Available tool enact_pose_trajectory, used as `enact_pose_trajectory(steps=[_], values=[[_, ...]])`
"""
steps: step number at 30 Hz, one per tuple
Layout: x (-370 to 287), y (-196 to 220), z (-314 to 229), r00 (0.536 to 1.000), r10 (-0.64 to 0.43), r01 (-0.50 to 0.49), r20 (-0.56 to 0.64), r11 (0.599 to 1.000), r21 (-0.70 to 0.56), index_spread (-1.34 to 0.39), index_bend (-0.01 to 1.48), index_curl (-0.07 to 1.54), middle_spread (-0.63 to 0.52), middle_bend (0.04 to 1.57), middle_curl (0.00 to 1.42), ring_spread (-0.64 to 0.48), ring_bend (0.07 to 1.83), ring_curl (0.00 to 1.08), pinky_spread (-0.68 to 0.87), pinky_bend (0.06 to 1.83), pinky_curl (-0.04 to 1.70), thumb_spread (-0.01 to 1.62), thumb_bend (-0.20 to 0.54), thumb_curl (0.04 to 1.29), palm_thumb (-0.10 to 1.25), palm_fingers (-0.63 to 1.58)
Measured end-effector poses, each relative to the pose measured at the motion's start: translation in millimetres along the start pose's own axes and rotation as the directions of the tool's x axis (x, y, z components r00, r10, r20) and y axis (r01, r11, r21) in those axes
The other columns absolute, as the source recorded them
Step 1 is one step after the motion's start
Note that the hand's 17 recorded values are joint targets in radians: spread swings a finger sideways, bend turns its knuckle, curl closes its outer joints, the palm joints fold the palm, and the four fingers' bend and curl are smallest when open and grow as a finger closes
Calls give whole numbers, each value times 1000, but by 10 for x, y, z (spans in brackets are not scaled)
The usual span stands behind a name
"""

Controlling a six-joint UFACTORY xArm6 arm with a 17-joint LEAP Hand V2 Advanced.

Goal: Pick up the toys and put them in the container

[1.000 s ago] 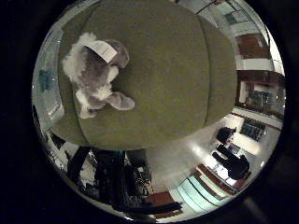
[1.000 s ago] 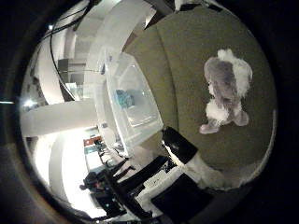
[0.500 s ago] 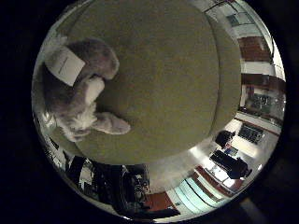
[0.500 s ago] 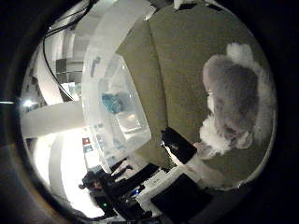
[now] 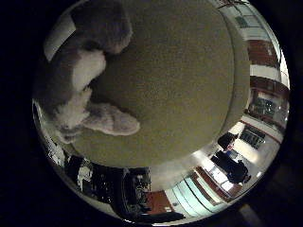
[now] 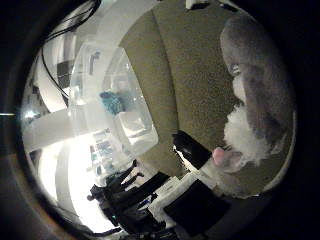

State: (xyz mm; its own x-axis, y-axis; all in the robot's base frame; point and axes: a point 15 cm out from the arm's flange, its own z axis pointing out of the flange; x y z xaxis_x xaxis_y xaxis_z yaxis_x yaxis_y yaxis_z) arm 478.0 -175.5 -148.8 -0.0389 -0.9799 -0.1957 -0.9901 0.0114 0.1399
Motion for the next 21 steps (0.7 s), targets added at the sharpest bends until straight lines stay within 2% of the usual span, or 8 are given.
enact_pose_trajectory(steps=[2,5,7,8,9,12,16,21], values=[[24,-17,15,1000,-4,4,-9,1000,-9,-297,178,317,45,204,306,182,355,269,434,560,136,1081,-22,342,640,320],[64,-88,24,1000,-12,11,-27,1000,-20,-305,156,300,-4,205,315,72,470,285,398,654,120,1079,-21,344,652,480],[73,-77,42,1000,-13,12,-27,999,-36,-324,169,291,-83,298,346,-42,608,311,249,744,99,1073,-19,345,667,754],[95,-70,39,1000,-7,6,-28,999,-36,-347,187,303,-137,386,383,-120,697,346,104,823,100,1069,-18,347,682,954],[110,-63,37,1000,-6,5,-29,999,-37,-367,187,308,-169,430,405,-168,723,355,-15,889,102,1064,-17,350,695,1042],[136,-56,32,1000,-1,0,-28,999,-35,-416,382,423,-217,667,518,-234,893,445,-270,1069,190,1056,-14,356,738,1342],[190,-46,23,999,-6,5,-37,999,-34,-399,770,631,-215,979,657,-246,1140,554,-273,1320,333,1021,-14,368,814,1317],[296,-105,-122,999,1,-1,-50,1000,-2,-328,1035,799,-204,1202,775,-245,1329,667,-213,1528,471,974,-9,427,939,1141]])
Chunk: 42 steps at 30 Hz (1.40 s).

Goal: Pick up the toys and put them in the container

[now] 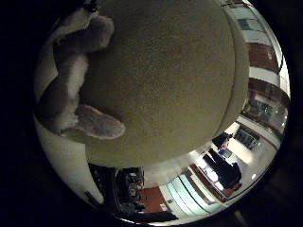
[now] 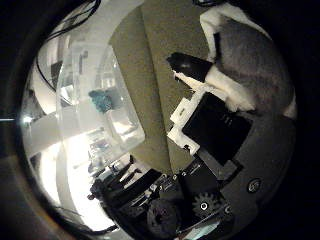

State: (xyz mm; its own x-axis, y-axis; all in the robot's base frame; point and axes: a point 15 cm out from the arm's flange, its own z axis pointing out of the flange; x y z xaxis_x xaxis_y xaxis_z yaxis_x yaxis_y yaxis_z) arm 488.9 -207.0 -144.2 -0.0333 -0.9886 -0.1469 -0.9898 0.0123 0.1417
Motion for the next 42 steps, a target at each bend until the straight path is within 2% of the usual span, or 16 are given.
enact_pose_trajectory(steps=[4,7,11,20,27,33,38,42], values=[[176,-90,-287,1000,21,-19,-19,998,53,-293,1084,845,-178,1274,804,-240,1360,713,-181,1567,530,965,3,498,1056,1114],[308,-104,-545,999,41,-38,-30,995,88,-278,1093,862,-160,1304,803,-242,1359,740,-172,1570,562,963,-7,541,1095,1106],[349,-136,-881,998,46,-40,-42,992,121,-266,1098,878,-143,1320,793,-237,1356,767,-169,1557,598,968,-11,588,1107,1099],[137,77,-1749,998,34,-26,-52,988,153,-252,1089,897,-129,1340,771,-233,1343,800,-176,1519,670,979,-13,646,1096,1099],[-412,215,-2440,997,-34,45,-65,983,178,-251,1080,905,-126,1353,760,-234,1333,817,-181,1488,719,988,-13,677,1089,1104],[-1155,280,-2911,987,-135,150,-85,967,208,-252,1076,911,-125,1357,753,-237,1327,832,-185,1467,755,999,-13,697,1082,1104],[-1801,343,-3081,975,-201,217,-95,951,219,-253,1073,914,-125,1359,749,-238,1321,839,-188,1453,777,1003,-13,706,1079,1105],[-2326,461,-3002,963,-252,266,-94,943,201,-253,1071,917,-125,1360,746,-239,1317,845,-190,1441,794,1004,-13,712,1078,1107]])
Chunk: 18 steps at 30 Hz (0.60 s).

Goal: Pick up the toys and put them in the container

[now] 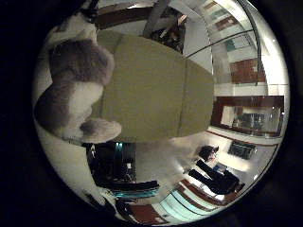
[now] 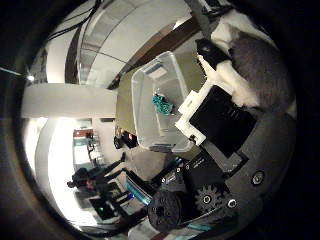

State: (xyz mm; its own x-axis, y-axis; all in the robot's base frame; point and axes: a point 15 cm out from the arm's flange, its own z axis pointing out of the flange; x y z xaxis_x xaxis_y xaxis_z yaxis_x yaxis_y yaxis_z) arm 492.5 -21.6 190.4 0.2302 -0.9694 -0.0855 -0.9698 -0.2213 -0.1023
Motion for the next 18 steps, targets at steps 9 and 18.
enact_pose_trajectory(steps=[9,18], values=[[-1077,94,149,995,-93,94,24,995,-34,-254,1066,920,-125,1360,742,-241,1310,854,-194,1422,822,1005,-13,718,1077,1109],[-1675,48,173,986,-162,162,28,987,-3,-256,1068,926,-125,1360,740,-242,1305,859,-197,1409,842,1003,-13,715,1082,1111]])
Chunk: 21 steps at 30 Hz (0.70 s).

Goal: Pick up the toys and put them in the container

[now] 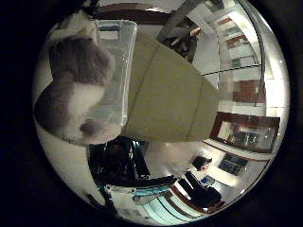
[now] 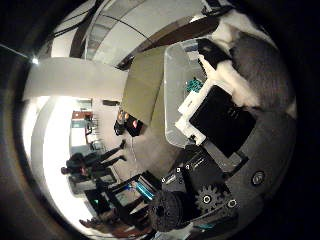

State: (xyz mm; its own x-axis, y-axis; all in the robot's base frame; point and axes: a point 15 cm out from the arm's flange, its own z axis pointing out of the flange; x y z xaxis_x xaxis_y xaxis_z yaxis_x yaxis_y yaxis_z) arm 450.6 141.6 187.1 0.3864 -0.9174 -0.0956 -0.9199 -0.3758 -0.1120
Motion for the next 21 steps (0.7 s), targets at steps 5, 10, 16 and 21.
enact_pose_trajectory(steps=[5,10,16,21], values=[[-141,-67,7,1000,-19,20,-1,1000,21,-257,1066,929,-125,1360,739,-242,1303,862,-199,1404,851,1007,-13,714,1080,1111],[-283,-147,17,999,-34,33,2,998,46,-258,1064,932,-125,1360,739,-243,1301,863,-200,1399,858,1009,-13,713,1080,1112],[-506,-178,79,998,-50,49,22,998,50,-258,1062,934,-125,1360,739,-243,1300,865,-201,1395,864,1009,-13,713,1080,1112],[-663,-233,164,997,-67,65,32,996,63,-259,1060,936,-125,1359,738,-244,1299,866,-202,1391,869,1006,-12,718,1091,1113]])
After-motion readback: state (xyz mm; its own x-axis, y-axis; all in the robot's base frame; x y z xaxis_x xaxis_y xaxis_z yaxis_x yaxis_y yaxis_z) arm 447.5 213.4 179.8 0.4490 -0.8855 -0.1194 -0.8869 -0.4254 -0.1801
